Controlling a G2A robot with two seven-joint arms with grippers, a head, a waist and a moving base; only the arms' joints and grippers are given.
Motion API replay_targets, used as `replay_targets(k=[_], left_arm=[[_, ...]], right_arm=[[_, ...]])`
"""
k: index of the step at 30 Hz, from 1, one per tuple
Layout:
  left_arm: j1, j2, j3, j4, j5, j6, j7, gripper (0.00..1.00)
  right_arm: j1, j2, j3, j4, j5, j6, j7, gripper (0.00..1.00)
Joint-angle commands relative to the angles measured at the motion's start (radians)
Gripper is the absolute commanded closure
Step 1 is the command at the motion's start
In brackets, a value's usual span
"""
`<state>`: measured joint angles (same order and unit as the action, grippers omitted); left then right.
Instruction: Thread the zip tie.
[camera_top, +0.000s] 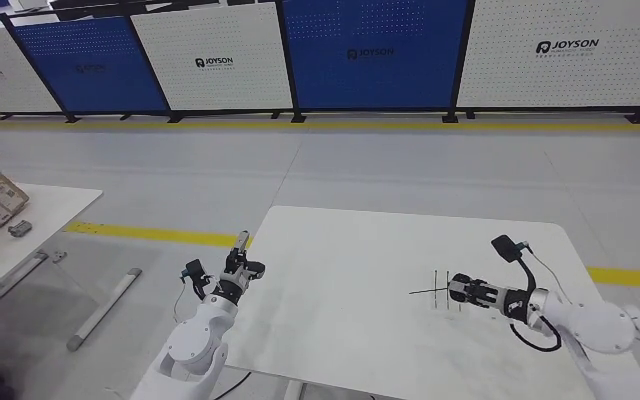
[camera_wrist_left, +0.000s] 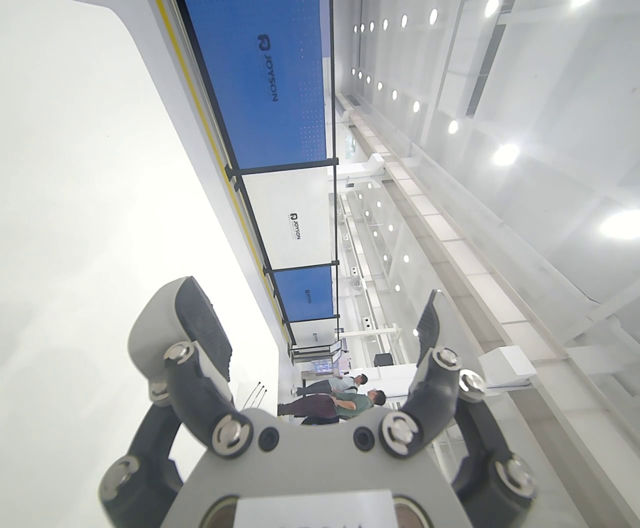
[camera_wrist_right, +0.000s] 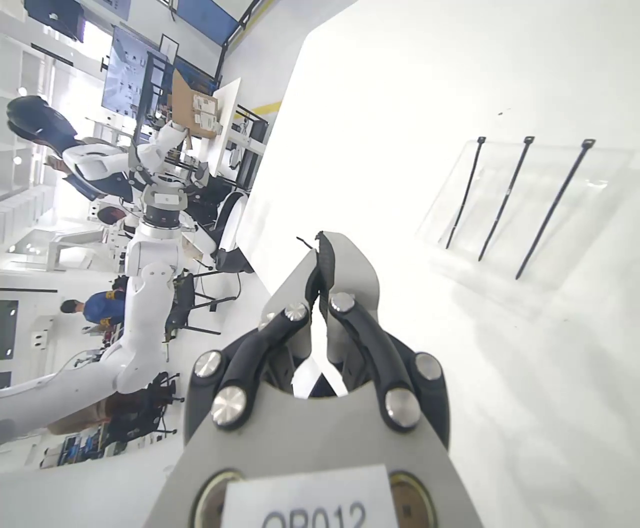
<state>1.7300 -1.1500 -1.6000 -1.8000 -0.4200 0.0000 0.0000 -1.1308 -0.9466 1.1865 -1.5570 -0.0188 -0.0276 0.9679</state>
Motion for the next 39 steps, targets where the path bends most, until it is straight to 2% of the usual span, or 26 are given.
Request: replay_targets(k=[1, 4, 6, 10, 11, 14, 19, 22, 33, 39], left_arm=[[0.000, 0.000, 0.000, 0.000, 0.000, 0.000, 0.000, 0.00], [0.000, 0.000, 0.000, 0.000, 0.000, 0.000, 0.000, 0.00], [0.000, 0.000, 0.000, 0.000, 0.000, 0.000, 0.000, 0.00], [0.000, 0.000, 0.000, 0.000, 0.000, 0.000, 0.000, 0.00], [0.000, 0.000, 0.000, 0.000, 0.000, 0.000, 0.000, 0.00], [0.000, 0.000, 0.000, 0.000, 0.000, 0.000, 0.000, 0.00], [0.000, 0.000, 0.000, 0.000, 0.000, 0.000, 0.000, 0.00], [0.000, 0.000, 0.000, 0.000, 0.000, 0.000, 0.000, 0.00], [0.000, 0.000, 0.000, 0.000, 0.000, 0.000, 0.000, 0.00], [0.000, 0.000, 0.000, 0.000, 0.000, 0.000, 0.000, 0.00]], right_arm=[[0.000, 0.000, 0.000, 0.000, 0.000, 0.000, 0.000, 1.00], [0.000, 0.000, 0.000, 0.000, 0.000, 0.000, 0.000, 1.00], [-0.011, -0.001, -0.010, -0.015, -0.025, -0.022, -0.030, 1.00], [-0.023, -0.006, -0.005, -0.017, -0.035, -0.152, -0.140, 1.00], [-0.023, -0.008, -0.002, -0.011, -0.038, -0.205, -0.171, 1.00], [-0.009, -0.013, -0.010, 0.007, -0.048, -0.312, -0.213, 1.00], [0.042, -0.025, -0.088, -0.027, -0.198, -0.312, -0.269, 1.00], [0.074, -0.033, -0.138, -0.004, -0.195, -0.312, -0.261, 1.00], [0.074, -0.033, -0.138, -0.004, -0.195, -0.312, -0.261, 1.00], [0.074, -0.036, -0.164, -0.057, -0.311, -0.312, -0.403, 1.00]])
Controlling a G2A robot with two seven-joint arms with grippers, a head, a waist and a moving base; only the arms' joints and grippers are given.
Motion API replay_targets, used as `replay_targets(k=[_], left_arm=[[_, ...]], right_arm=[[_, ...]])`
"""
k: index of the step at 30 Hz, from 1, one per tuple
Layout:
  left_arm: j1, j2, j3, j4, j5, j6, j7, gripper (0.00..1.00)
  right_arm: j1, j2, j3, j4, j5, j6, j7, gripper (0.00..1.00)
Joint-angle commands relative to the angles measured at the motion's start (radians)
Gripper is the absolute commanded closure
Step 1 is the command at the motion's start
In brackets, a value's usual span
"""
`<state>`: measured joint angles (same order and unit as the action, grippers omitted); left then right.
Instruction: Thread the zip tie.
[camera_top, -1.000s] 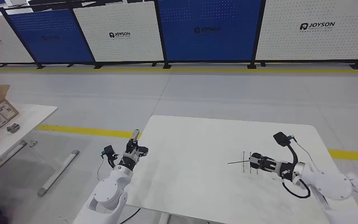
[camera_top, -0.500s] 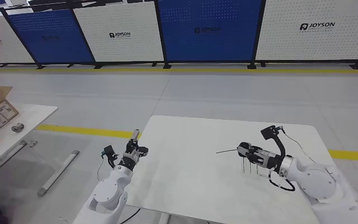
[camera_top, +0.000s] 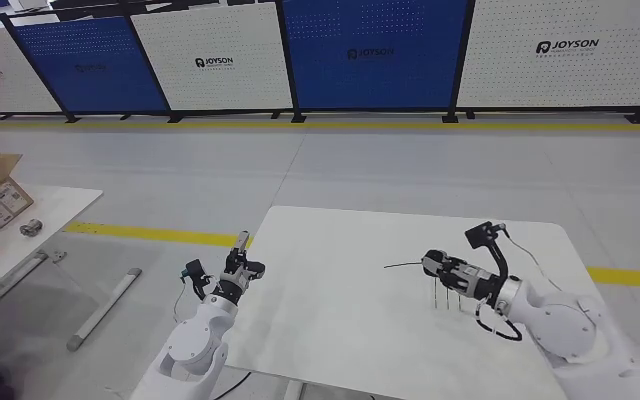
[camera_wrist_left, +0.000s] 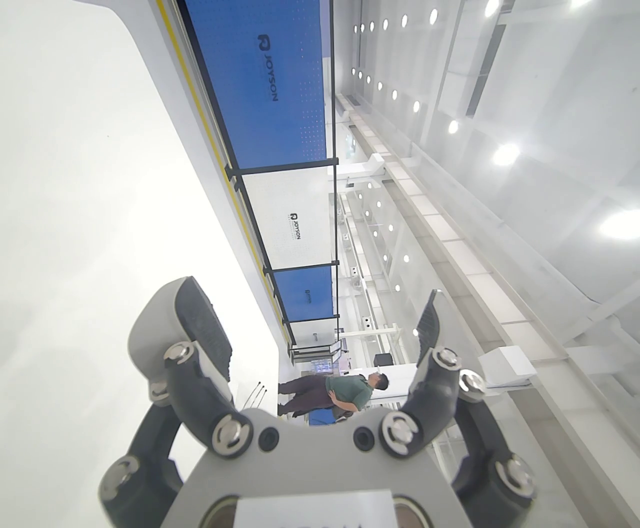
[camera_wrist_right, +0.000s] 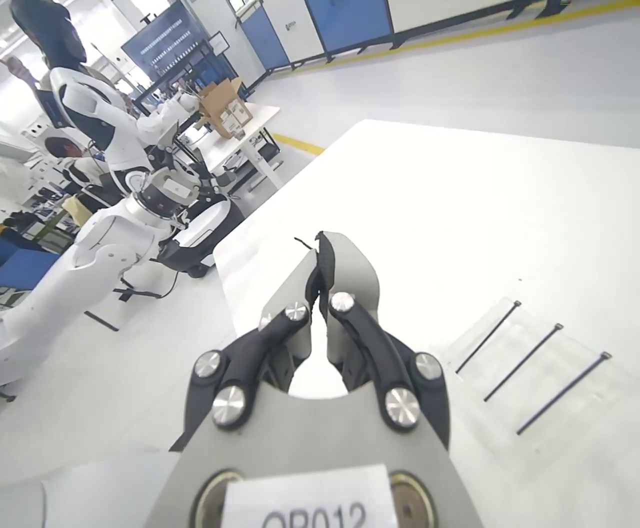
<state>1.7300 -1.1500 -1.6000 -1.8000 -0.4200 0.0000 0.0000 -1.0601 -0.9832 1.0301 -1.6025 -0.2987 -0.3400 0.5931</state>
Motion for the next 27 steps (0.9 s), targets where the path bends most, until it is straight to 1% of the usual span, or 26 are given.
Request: replay_targets(k=[1, 3, 6, 8, 10, 21, 22, 23, 25, 27], left_arm=[[0.000, 0.000, 0.000, 0.000, 0.000, 0.000, 0.000, 0.00], [0.000, 0.000, 0.000, 0.000, 0.000, 0.000, 0.000, 0.00], [0.000, 0.000, 0.000, 0.000, 0.000, 0.000, 0.000, 0.00], [0.000, 0.000, 0.000, 0.000, 0.000, 0.000, 0.000, 0.00], [0.000, 0.000, 0.000, 0.000, 0.000, 0.000, 0.000, 0.00], [0.000, 0.000, 0.000, 0.000, 0.000, 0.000, 0.000, 0.00], [0.000, 0.000, 0.000, 0.000, 0.000, 0.000, 0.000, 0.00], [0.000, 0.000, 0.000, 0.000, 0.000, 0.000, 0.000, 0.00], [0.000, 0.000, 0.000, 0.000, 0.000, 0.000, 0.000, 0.00], [0.000, 0.000, 0.000, 0.000, 0.000, 0.000, 0.000, 0.00]], right_arm=[[0.006, 0.002, -0.021, -0.024, -0.063, 0.000, -0.048, 1.00], [0.020, 0.008, -0.064, -0.049, -0.159, 0.000, -0.087, 1.00], [0.050, 0.020, -0.141, -0.040, -0.255, 0.000, -0.145, 1.00], [0.077, 0.027, -0.188, -0.019, -0.268, 0.000, -0.163, 1.00], [0.110, 0.033, -0.230, 0.010, -0.229, 0.000, -0.187, 1.00], [0.108, 0.033, -0.230, 0.009, -0.232, 0.001, -0.190, 1.00], [0.104, 0.032, -0.225, 0.011, -0.250, 0.009, -0.204, 1.00], [0.102, 0.031, -0.220, 0.009, -0.274, 0.000, -0.231, 1.00], [0.100, 0.031, -0.223, -0.002, -0.307, 0.000, -0.271, 1.00], [0.108, 0.035, -0.238, -0.019, -0.379, 0.000, -0.321, 1.00]])
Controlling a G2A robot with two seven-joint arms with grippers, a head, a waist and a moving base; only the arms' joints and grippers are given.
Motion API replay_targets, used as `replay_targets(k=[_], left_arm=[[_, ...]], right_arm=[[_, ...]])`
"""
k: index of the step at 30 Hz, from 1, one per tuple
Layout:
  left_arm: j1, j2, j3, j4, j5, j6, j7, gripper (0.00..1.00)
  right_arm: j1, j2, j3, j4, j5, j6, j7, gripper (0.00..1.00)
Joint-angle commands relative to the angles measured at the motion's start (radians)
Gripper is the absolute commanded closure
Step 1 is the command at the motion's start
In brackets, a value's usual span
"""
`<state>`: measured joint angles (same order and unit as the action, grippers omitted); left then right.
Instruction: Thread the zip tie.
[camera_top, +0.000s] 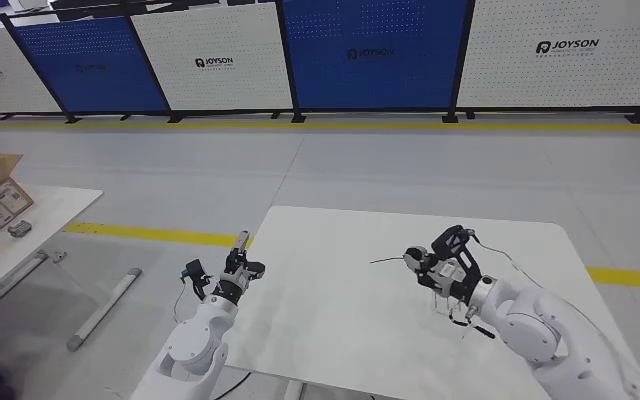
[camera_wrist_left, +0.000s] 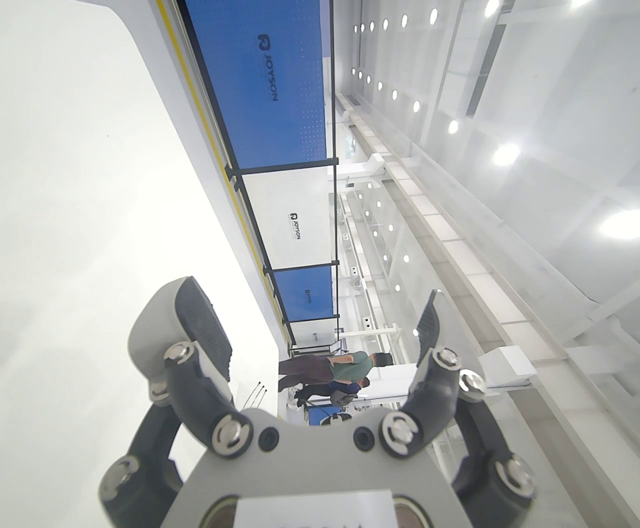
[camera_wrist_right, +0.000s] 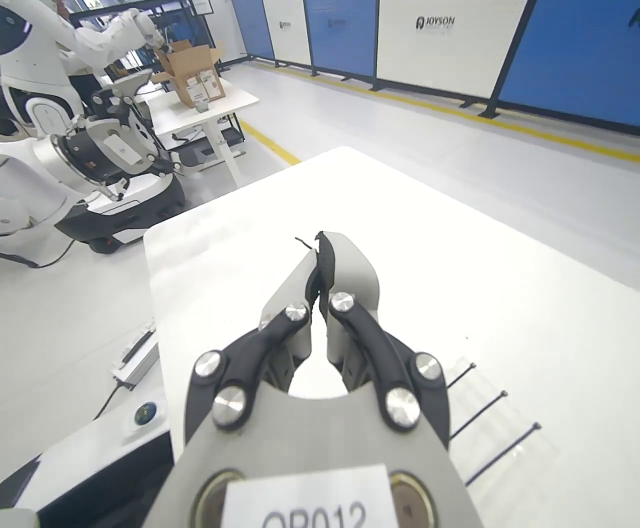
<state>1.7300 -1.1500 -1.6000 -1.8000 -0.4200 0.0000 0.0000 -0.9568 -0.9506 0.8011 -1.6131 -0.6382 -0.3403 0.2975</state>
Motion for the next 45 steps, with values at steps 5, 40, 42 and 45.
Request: replay_targets(k=[5, 40, 42, 45], left_arm=[[0.000, 0.000, 0.000, 0.000, 0.000, 0.000, 0.000, 0.00], [-0.109, -0.004, 0.152, -0.121, -0.003, 0.340, -0.166, 0.00], [-0.109, 0.003, 0.161, -0.108, -0.009, 0.340, -0.213, 0.00], [-0.113, 0.020, 0.183, -0.092, -0.048, 0.340, -0.287, 0.00]], right_arm=[[0.039, 0.022, -0.089, -0.003, -0.155, 0.000, -0.074, 1.00], [0.042, 0.021, -0.102, -0.005, -0.194, 0.000, -0.090, 1.00], [0.045, 0.017, -0.113, -0.009, -0.244, 0.000, -0.104, 1.00], [0.058, 0.010, -0.134, -0.010, -0.327, 0.000, -0.117, 1.00]])
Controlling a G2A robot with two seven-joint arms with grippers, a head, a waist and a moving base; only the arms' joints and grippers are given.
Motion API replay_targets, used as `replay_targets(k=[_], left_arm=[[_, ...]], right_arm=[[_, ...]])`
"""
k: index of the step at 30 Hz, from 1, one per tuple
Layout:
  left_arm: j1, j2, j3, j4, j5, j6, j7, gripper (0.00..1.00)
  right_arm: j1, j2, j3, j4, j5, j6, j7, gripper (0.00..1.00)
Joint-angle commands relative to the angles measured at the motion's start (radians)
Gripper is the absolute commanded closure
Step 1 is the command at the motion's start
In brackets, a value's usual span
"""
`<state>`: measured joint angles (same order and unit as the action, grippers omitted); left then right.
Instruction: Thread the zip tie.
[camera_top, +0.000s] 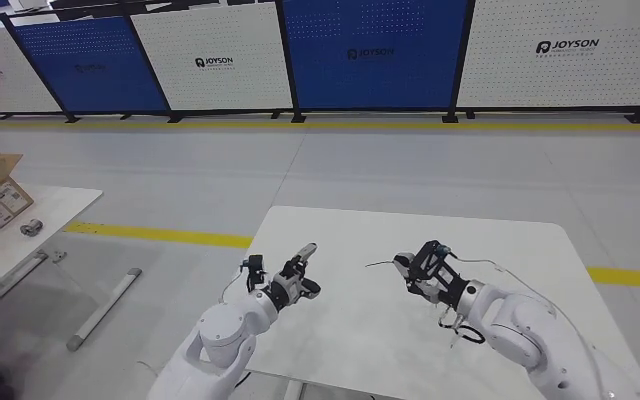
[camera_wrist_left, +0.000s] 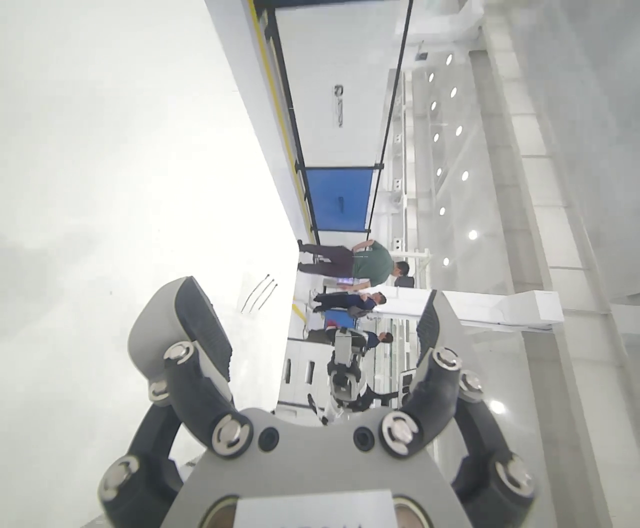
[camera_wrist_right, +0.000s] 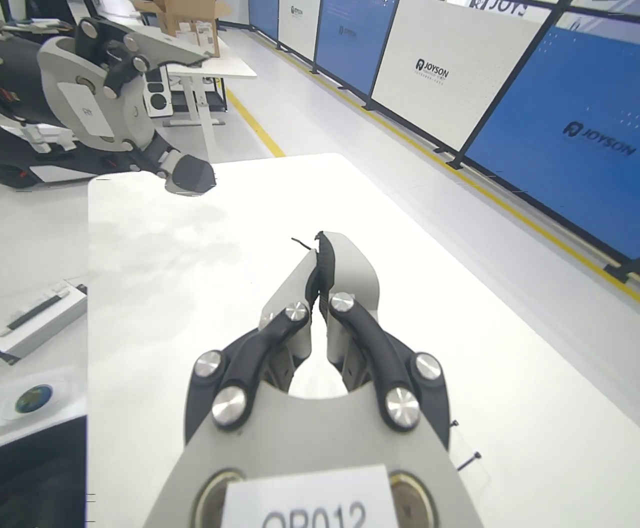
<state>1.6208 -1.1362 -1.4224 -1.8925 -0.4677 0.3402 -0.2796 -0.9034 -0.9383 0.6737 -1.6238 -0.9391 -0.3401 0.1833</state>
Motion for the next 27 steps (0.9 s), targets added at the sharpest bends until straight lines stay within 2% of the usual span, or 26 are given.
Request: replay_targets(k=[1, 3, 6, 9, 19, 27], left_arm=[[-0.006, 0.011, 0.016, -0.001, 0.002, 0.000, -0.004, 0.00], [-0.014, 0.021, 0.050, 0.006, -0.012, 0.000, 0.002, 0.00], [-0.045, 0.036, 0.098, 0.031, -0.077, 0.000, 0.007, 0.00], [-0.075, 0.051, 0.129, 0.062, -0.156, 0.000, 0.009, 0.00], [-0.075, 0.051, 0.129, 0.063, -0.157, -0.002, 0.010, 0.00], [-0.100, 0.047, 0.163, 0.065, -0.255, 0.000, 0.022, 0.00]], right_arm=[[0.009, -0.004, -0.013, 0.002, -0.047, 0.000, -0.004, 1.00], [0.024, -0.008, -0.032, -0.002, -0.092, 0.000, 0.003, 1.00], [0.044, -0.010, -0.064, -0.006, -0.164, 0.000, -0.004, 1.00], [0.052, -0.011, -0.078, -0.004, -0.162, 0.000, -0.006, 1.00], [0.047, -0.012, -0.078, -0.008, -0.170, 0.000, -0.009, 1.00], [0.092, -0.022, -0.147, -0.052, -0.331, 0.000, -0.015, 1.00]])
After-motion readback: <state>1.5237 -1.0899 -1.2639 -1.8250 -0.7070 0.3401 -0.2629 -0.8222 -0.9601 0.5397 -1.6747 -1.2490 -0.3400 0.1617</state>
